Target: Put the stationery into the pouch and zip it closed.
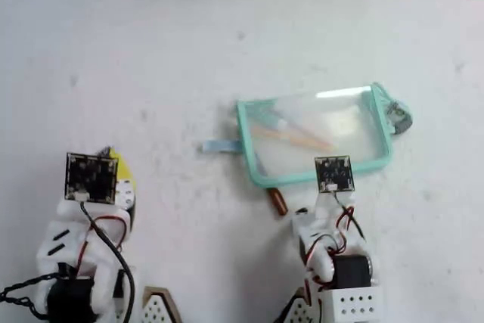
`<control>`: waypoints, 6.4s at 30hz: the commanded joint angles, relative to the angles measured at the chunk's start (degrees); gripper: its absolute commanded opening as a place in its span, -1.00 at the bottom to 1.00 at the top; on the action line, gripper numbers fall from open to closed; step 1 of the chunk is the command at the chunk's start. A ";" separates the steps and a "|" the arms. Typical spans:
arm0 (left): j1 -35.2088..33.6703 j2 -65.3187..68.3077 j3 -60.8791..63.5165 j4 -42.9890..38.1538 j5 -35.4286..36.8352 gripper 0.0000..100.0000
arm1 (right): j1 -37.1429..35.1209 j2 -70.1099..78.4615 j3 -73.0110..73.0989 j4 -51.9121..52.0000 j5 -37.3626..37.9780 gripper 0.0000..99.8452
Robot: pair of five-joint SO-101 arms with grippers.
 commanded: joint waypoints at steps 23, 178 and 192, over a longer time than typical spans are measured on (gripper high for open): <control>2.77 7.60 -6.59 -10.73 -0.35 -0.95 | 0.13 -0.31 0.53 0.22 -0.18 -0.79; 9.10 80.48 -17.41 -28.66 6.59 -0.95 | 33.71 172.18 -173.36 21.49 -4.31 -0.95; 9.10 80.48 -17.76 -28.66 6.59 -0.95 | 30.11 157.41 -189.98 26.33 -3.08 -0.96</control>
